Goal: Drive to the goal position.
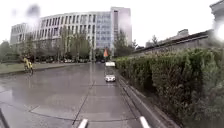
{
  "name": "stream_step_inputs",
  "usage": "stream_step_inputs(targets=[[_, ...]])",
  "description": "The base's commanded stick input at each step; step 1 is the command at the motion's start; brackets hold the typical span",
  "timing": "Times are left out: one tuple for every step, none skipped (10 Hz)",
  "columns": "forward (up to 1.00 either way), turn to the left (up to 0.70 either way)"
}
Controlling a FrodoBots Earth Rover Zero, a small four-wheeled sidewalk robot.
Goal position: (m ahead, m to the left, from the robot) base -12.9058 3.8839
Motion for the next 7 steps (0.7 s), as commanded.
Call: stream_step_inputs(targets=[[0.06, 0.00], [0.06, 0.00], [0.06, 0.00], [0.06, 0.00], [0.06, 0.00], [0.06, 0.00], [0.06, 0.00]])
